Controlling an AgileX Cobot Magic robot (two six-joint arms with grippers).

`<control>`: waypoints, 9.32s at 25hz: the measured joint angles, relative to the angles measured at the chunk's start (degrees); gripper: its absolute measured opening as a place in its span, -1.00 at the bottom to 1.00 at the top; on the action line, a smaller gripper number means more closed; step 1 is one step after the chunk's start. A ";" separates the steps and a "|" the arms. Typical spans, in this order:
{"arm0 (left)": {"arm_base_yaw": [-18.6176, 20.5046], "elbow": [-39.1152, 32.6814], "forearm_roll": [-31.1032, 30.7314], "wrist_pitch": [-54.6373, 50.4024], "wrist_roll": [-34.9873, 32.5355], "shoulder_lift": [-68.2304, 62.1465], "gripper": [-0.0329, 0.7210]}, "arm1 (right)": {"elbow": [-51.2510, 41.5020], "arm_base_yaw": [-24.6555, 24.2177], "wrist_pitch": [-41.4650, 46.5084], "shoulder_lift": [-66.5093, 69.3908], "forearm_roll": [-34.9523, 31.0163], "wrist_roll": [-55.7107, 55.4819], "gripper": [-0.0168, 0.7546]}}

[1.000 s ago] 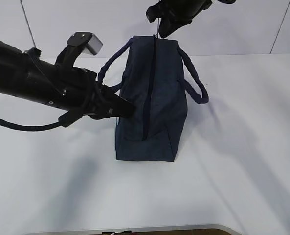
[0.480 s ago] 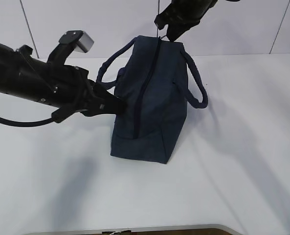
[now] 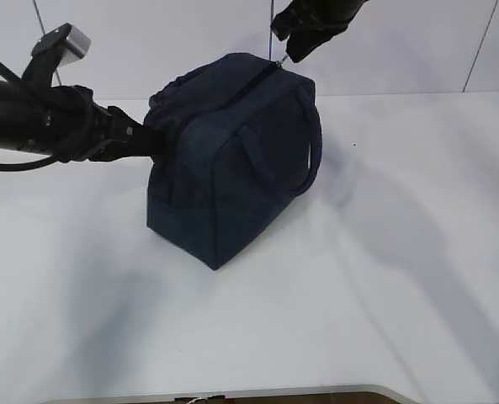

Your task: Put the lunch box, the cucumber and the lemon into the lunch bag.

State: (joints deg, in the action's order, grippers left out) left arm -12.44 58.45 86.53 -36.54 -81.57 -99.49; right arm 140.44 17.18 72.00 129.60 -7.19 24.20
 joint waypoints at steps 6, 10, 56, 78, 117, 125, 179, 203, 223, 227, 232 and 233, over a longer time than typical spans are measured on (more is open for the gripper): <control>0.92 -0.10 6.52 4.02 -5.84 0.00 -0.94 | -2.07 0.00 0.11 -2.06 -3.30 -0.27 -0.94; 0.92 -0.31 12.52 6.86 -12.21 0.00 -0.94 | -9.16 0.00 0.00 -4.40 -3.52 -0.63 -0.94; 1.42 -0.31 6.61 1.69 -28.51 6.20 0.41 | -34.55 10.30 -0.08 -23.79 -4.20 -6.98 -0.94; -12.98 -0.31 -18.32 9.25 -32.61 9.17 0.42 | -34.55 10.30 -0.20 -24.05 -4.02 -7.85 -0.94; -13.11 -0.31 -24.63 11.68 -33.42 9.17 -0.93 | -34.68 10.30 -0.09 -26.34 -7.41 -43.96 -0.94; -13.11 -0.31 -24.63 13.15 -33.42 9.17 -0.93 | -34.68 9.85 -0.09 -26.34 -7.99 -45.93 -0.94; -13.55 -3.67 -23.11 27.81 -33.42 9.37 -0.93 | -41.56 1.91 -1.57 -26.46 -22.74 -47.96 -0.94; -13.55 -3.81 -22.89 30.98 -33.46 9.37 -0.93 | -41.83 0.19 -1.91 -25.02 -32.46 -49.47 -0.94; -13.55 -3.95 -21.55 36.13 -33.67 9.37 -0.93 | -41.83 -1.76 -2.83 -23.46 -35.68 -47.83 -0.94; -13.55 -3.95 -21.33 36.54 -33.67 9.37 -0.93 | -42.31 -1.75 -2.83 -23.46 -36.49 -47.83 -0.94; -13.55 -3.95 -20.19 37.34 -33.67 9.37 -0.93 | -43.16 -2.02 -2.94 -22.49 -37.79 -47.72 -0.94; -13.55 -3.95 -20.05 37.84 -33.79 9.37 -0.93 | -43.19 -2.02 -3.06 -22.35 -37.83 -47.61 -0.94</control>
State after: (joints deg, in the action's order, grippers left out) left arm -26.00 54.50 66.48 1.30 -115.36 -90.12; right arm 97.25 15.16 68.94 107.25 -45.02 -23.42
